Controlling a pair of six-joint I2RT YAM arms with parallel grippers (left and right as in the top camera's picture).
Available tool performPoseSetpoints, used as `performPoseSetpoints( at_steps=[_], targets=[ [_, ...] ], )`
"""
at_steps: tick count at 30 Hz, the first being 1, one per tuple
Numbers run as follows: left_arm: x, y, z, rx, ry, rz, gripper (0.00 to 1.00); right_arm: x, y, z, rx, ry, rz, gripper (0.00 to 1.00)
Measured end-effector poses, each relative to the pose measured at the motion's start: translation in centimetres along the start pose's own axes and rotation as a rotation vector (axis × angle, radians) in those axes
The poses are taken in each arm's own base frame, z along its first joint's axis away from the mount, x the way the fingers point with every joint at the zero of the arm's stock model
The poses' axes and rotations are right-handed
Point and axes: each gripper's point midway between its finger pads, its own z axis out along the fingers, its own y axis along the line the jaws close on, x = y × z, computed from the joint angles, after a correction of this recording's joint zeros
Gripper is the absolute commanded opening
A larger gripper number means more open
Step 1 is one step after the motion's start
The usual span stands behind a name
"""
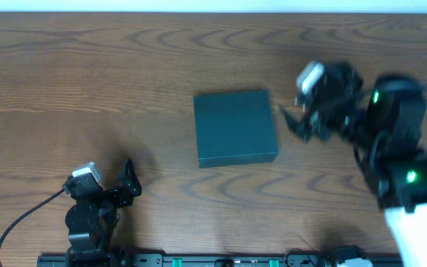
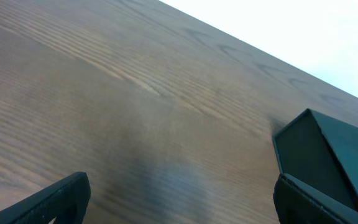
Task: Pack container
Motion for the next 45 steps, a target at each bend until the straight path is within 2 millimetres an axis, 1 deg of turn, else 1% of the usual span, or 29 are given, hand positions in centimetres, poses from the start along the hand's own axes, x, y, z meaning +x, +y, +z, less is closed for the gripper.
performPoseSetpoints(
  at_steps=[1,3,6,11,12,14,21,29,39,45],
  targets=[
    [0.1,0.0,0.0,0.000,0.002,0.000,0.95,2.0,1.4,-0.3,-0.004,0.018,0.007,0.99],
    [0.0,0.0,0.0,0.000,0.000,0.000,0.95,4.3,3.0,-0.7,0.005,0.021,0.007,0.99],
    [0.0,0.0,0.0,0.000,0.000,0.000,0.95,7.8,6.0,-1.4,0.010,0.022,0.006,0.99],
    [0.0,0.0,0.0,0.000,0.000,0.000,0.95,12.1,9.6,-1.8,0.020,0.008,-0.001,0.99],
    [0.0,0.0,0.0,0.000,0.001,0.000,0.95,12.9,10.2,-1.8,0.025,0.001,-0.004,0.99],
    [0.0,0.0,0.0,0.000,0.000,0.000,0.95,13.7,10.9,-1.8,0.035,-0.012,-0.005,0.99],
    [0.0,0.0,0.0,0.000,0.000,0.000,0.95,15.4,12.1,-1.5,0.059,-0.047,0.041,0.99],
    [0.0,0.0,0.0,0.000,0.000,0.000,0.95,16.9,12.8,-0.9,0.063,-0.053,0.141,0.99],
    [0.0,0.0,0.0,0.000,0.000,0.000,0.95,15.9,12.3,-1.4,0.091,-0.103,0.181,0.99],
    [0.0,0.0,0.0,0.000,0.000,0.000,0.95,15.9,12.3,-1.5,0.091,-0.105,0.197,0.99]
  ],
)
